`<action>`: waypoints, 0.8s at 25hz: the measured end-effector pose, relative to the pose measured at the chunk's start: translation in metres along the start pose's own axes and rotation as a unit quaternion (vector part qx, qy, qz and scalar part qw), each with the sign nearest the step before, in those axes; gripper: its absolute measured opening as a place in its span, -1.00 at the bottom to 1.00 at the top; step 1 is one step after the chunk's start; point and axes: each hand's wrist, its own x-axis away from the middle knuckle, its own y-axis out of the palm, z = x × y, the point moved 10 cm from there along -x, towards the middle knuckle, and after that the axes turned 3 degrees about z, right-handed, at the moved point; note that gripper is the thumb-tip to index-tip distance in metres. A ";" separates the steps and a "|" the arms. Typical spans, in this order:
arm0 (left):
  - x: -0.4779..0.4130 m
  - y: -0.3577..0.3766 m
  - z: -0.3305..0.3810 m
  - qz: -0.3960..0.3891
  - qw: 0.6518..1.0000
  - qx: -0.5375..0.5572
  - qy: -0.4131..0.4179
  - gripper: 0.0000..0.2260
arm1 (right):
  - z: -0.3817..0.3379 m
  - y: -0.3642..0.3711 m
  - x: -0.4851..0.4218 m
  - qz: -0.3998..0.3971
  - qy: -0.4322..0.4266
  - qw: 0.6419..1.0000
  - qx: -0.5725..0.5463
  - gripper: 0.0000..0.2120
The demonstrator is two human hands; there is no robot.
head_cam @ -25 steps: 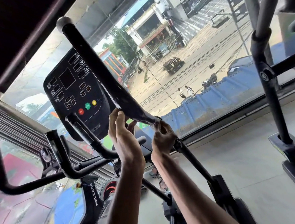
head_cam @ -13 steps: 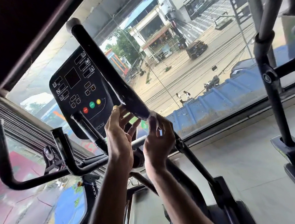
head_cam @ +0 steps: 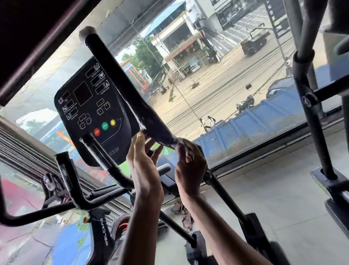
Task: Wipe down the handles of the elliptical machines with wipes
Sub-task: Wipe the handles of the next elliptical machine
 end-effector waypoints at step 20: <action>0.022 0.007 -0.006 0.328 0.942 -0.023 0.064 -0.79 | 0.048 0.043 -0.102 -0.339 -0.058 0.916 0.205 -0.93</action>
